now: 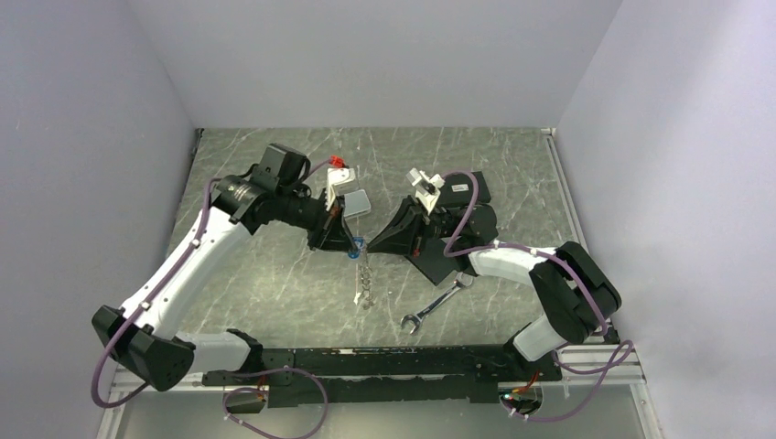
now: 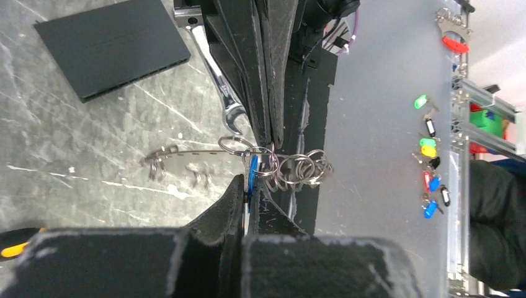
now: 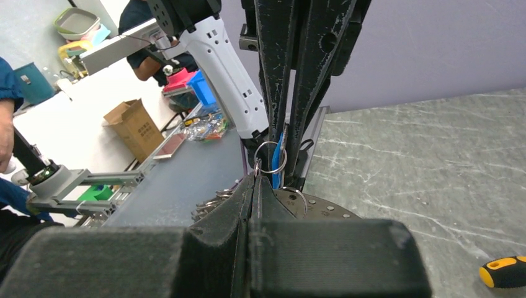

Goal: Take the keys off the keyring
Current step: Remove the key from the keyring.

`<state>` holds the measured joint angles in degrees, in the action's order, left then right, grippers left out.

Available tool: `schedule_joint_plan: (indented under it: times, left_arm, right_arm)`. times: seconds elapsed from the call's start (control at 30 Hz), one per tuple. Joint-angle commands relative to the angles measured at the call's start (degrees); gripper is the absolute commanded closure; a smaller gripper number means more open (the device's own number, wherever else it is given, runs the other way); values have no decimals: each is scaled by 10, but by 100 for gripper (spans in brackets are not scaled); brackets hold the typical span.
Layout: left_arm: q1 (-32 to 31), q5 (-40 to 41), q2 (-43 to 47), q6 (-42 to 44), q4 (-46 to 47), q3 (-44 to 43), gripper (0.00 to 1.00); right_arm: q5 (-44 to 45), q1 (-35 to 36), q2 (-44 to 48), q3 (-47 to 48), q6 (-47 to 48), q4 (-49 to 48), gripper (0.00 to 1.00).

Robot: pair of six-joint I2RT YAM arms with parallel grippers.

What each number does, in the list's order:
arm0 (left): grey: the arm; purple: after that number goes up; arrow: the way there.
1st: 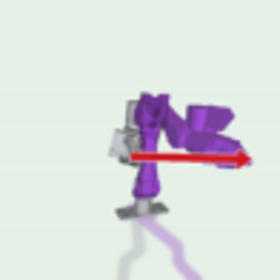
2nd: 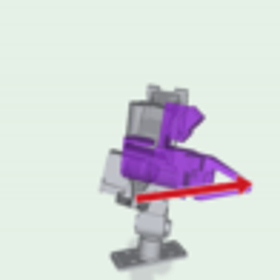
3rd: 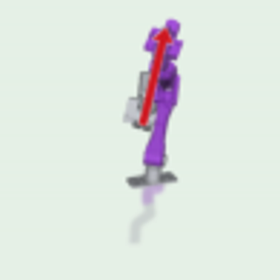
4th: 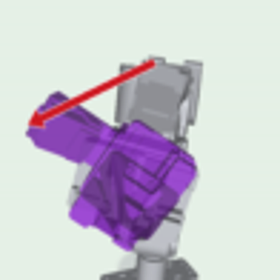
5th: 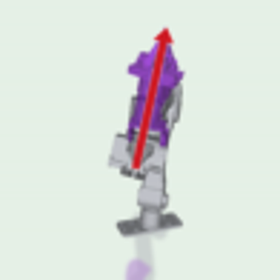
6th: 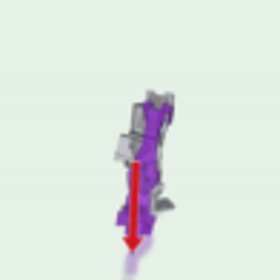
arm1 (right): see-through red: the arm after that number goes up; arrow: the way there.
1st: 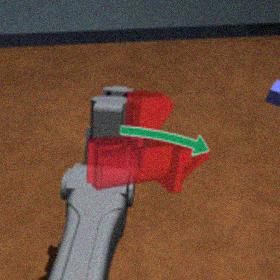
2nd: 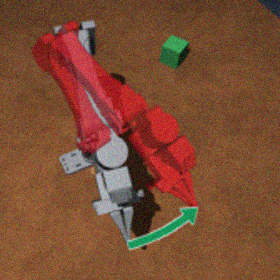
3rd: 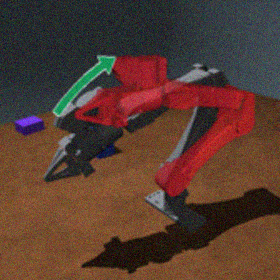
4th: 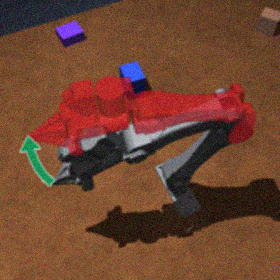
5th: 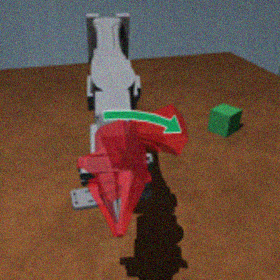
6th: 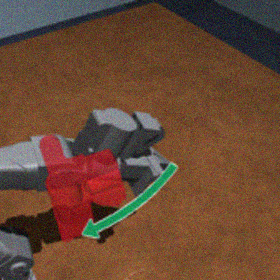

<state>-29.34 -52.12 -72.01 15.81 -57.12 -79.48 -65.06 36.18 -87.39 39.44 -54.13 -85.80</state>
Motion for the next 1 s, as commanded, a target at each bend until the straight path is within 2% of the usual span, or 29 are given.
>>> schedule_joint_plan:
  times: [0.0, 0.4, 0.6, 0.8, 0.97]
  left_arm:
    - [0, -30, -19, -18, -16, -36, 100]
    - [2, -48, -73, -16, -98, -58, 100]
    - [11, -47, -74, -55, -79, -50, 100]
    - [36, -116, -80, -65, -75, -48, 100]
    - [36, -107, -78, -90, -64, -33, 100]
  right_arm:
    - [-16, 2, 21, -4, 5, -103, 100]
    - [-19, 3, 20, -3, -12, -124, 100]
    - [-15, 3, 17, -4, -17, -124, 100]
    - [-14, 3, 15, -6, -12, -116, 100]
    - [-7, 3, 12, -7, -10, -108, 100]
